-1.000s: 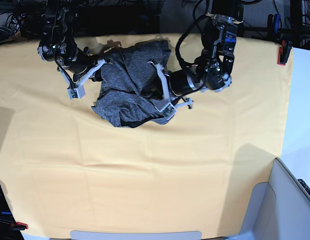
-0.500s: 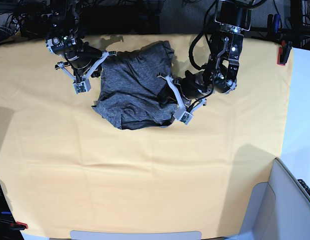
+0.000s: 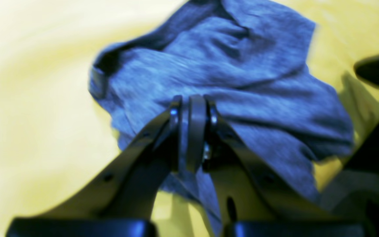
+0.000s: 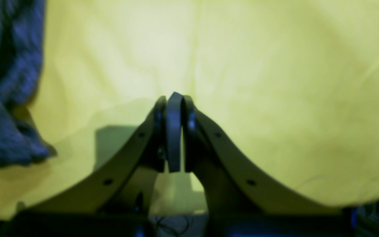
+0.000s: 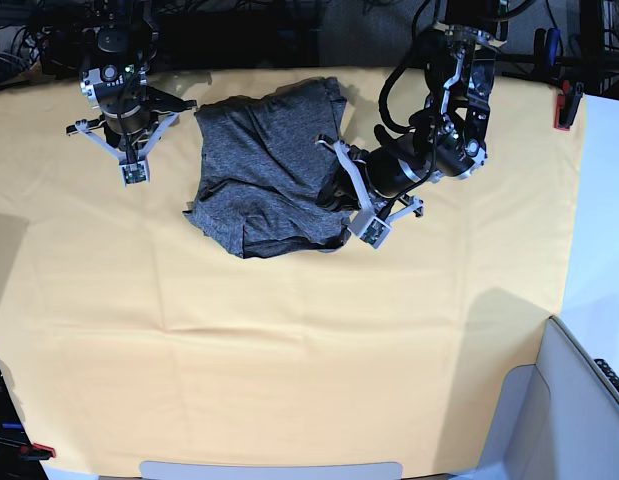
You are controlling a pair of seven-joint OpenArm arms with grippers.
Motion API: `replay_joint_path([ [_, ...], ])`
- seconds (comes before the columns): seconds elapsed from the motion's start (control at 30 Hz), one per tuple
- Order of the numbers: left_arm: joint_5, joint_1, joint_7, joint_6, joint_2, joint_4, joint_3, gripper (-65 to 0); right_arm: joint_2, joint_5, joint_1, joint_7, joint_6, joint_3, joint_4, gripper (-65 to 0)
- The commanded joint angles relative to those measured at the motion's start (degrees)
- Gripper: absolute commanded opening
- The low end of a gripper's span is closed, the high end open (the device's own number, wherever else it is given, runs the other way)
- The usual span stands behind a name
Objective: Fold the T-shirt properly
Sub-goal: 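Tuck and press the shirt's loose edges inward with both grippers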
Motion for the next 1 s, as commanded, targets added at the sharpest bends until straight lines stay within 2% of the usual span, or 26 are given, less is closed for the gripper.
replay_joint_path([
  [0.0,-0.91,-0.57,-1.18,-0.32,-0.05,2.78,-0.1,-62.8,0.92,0.01,1.28,0.82,-0.08,0.09,0.99,-65.0],
  [0.13,-0.91,3.21,-0.83,-0.32,-0.23,7.18,-0.19,-62.8,0.83,0.28,3.56,0.73,0.18,0.09,1.51,-65.0],
  [0.23,-0.91,6.37,-0.83,-0.41,-0.23,7.71,-0.19,-62.9,1.09,4.94,6.02,0.55,0.18,0.18,1.6,-65.0],
  [0.37,-0.91,9.45,-1.18,-0.41,-0.32,7.71,-0.1,-62.9,1.88,19.0,8.4,-0.06,0.18,2.37,1.51,-65.0],
  [0.5,-0.91,11.21,-1.36,-0.41,-1.37,7.71,0.16,-63.0,3.82,37.29,12.53,-5.69,0.18,7.82,1.34,-65.0],
  [0.57,-0.91,11.74,-1.36,-0.5,-1.37,7.71,0.25,-63.0,4.35,43.53,13.76,-6.74,0.27,9.41,0.99,-65.0],
  [0.7,-0.91,12.18,-1.36,-0.5,-1.2,7.62,0.34,-63.0,5.49,45.99,14.11,-7.18,0.62,8.79,-0.95,-65.0],
  [0.8,-0.91,12.53,-1.36,-0.5,-1.28,7.53,0.34,-63.0,4.17,45.55,14.99,-7.18,3.52,3.25,-2.36,-65.0],
  [0.97,-1.08,12.53,-0.83,-0.5,-0.84,7.79,0.42,-63.0,4.43,44.76,17.1,-6.83,3.61,-2.37,-8.07,-65.0],
])
